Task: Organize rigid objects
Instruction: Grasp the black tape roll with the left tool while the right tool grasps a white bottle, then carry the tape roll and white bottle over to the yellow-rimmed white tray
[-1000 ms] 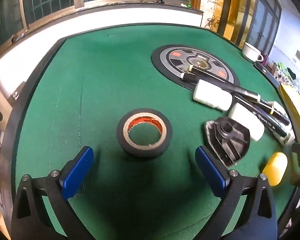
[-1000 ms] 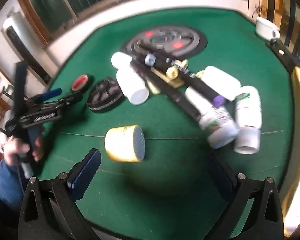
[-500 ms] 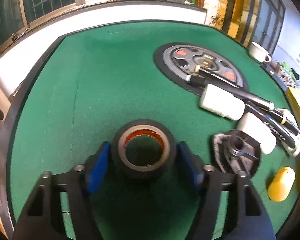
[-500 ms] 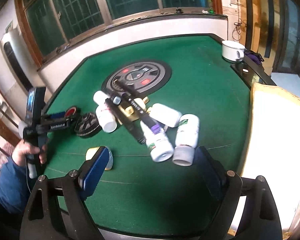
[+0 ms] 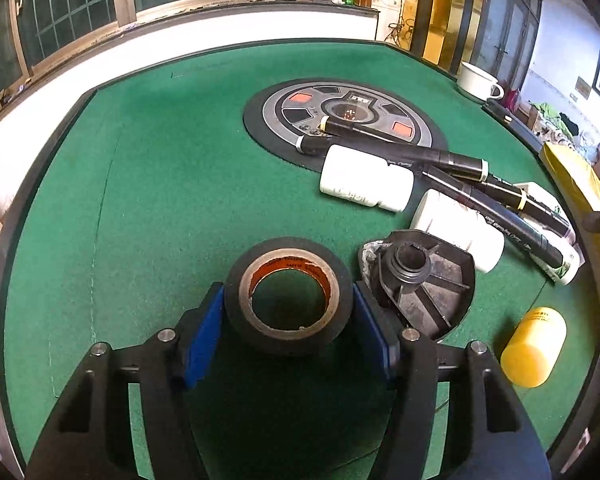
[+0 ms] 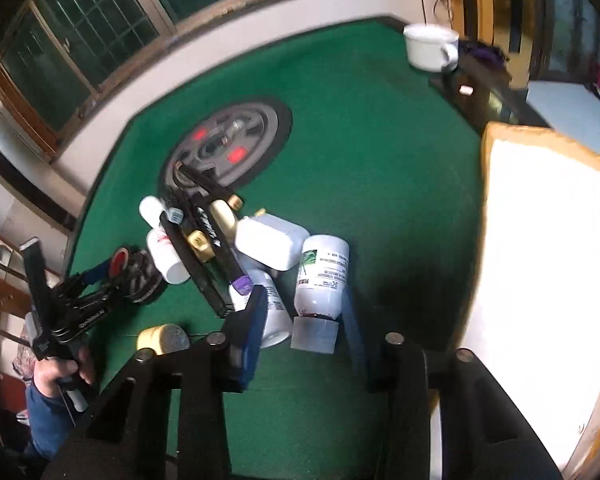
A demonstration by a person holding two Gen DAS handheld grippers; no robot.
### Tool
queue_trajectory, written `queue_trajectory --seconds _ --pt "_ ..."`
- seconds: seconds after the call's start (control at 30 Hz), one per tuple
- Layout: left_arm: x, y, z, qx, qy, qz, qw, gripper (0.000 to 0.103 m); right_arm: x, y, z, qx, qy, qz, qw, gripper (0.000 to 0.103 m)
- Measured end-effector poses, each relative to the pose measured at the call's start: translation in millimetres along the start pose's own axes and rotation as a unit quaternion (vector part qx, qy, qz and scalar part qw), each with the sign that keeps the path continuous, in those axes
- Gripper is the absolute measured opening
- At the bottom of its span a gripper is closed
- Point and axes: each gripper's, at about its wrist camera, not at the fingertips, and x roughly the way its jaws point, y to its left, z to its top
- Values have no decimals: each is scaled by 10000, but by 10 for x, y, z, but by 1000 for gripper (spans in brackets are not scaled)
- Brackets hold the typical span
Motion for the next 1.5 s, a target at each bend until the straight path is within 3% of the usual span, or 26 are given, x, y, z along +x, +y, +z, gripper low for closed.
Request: queue_trajectory --seconds 0.47,0.63,0.7,0.8,0.87,1.0,1.13,1.23,1.33,1.5 --pt "-8 17 -21 38 10 -31 10000 61 584 -31 108 -98 371 -310 9988 33" --pt "2 7 -21 67 29 44 10000 62 385 -42 135 63 -417 53 9991 31" --pt "8 1 -17 42 30 94 9999 61 194 -43 202 113 -932 106 9955 31" --pt "42 -5 17 -25 45 179 9998 61 -10 52 217 -38 -1360 443 9897 32" --pt "62 -5 39 -100 49 234 9997 61 -56 173 172 -272 -1265 826 9881 32" --pt "67 2 44 -128 55 262 9996 62 -175 297 -5 -741 -1103 1082 9852 32" --pt "53 1 32 -141 46 252 9996 61 -232 314 -171 -764 -1468 1256 9782 32" --pt "-22 -40 -54 -116 57 241 9996 61 -225 270 -172 -376 -1703 1342 9755 32" --pt "-109 -109 -141 47 28 265 9996 61 -339 205 -217 -256 -1947 1212 9730 32" --pt "-200 -106 -177 -167 -78 137 9997 61 -292 410 -102 -522 -1785 941 9780 32"
